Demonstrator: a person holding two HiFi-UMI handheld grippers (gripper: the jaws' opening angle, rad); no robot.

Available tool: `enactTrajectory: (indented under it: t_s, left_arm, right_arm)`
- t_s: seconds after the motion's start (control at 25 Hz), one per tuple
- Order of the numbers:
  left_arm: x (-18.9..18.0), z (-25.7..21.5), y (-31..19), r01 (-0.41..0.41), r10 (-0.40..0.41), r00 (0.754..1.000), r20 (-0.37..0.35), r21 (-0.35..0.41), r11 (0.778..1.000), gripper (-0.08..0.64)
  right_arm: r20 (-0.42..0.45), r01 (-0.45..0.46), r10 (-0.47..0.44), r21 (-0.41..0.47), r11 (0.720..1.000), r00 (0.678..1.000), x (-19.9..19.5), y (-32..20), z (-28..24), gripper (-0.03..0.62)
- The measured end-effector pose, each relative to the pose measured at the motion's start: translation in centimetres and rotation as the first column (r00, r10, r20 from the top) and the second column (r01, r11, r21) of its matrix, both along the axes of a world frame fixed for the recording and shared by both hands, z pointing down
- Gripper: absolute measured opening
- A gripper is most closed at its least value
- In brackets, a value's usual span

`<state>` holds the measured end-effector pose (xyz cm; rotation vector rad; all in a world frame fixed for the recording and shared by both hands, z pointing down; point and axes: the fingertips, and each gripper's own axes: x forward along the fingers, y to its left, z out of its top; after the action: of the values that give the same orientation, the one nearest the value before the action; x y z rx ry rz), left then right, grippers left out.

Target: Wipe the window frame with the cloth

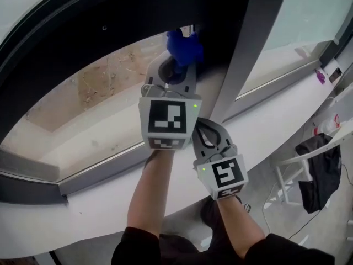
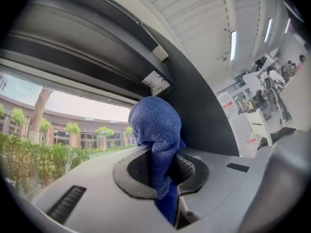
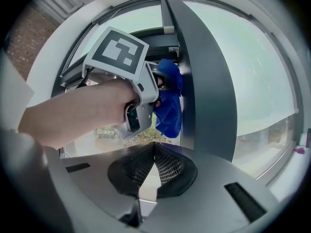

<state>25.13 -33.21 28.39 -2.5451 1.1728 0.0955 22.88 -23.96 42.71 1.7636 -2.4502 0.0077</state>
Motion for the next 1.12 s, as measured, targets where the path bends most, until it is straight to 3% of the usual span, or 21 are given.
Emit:
enactTrajectory:
  t_s: [0.28,0.56,0.88,1.12]
  left_arm:
    - [0.4,1.4,-0.1,0.008,-0.007,1.0,0.006,-0.058,0.998,0.051]
    - [0.4,7.8,-0.2,-0.01,0.016,0.999,0.047,-0.131,0.991,0.052]
    - [0.7,12.0,-0.4,-0.011,0.019,0.999,0.048,-0.159,0.987,0.051]
    - [0.5,13.3,-0.5,-0.027,0.034,0.998,0.055,-0.127,0.992,0.052]
  right_arm:
    - [-0.013,-0.003,0.003,0.042,0.999,1.0,0.1,0.8,1.1,0.006]
    - [-0.068,-0.038,0.042,0.061,0.997,0.997,-1.5,1.8,5.7,0.006]
    - [-0.078,-0.051,0.053,0.03,0.998,0.995,-1.7,2.3,9.6,0.006]
    - [-0.057,-0.045,0.047,0.036,0.998,0.997,-2.9,1.2,10.7,0.006]
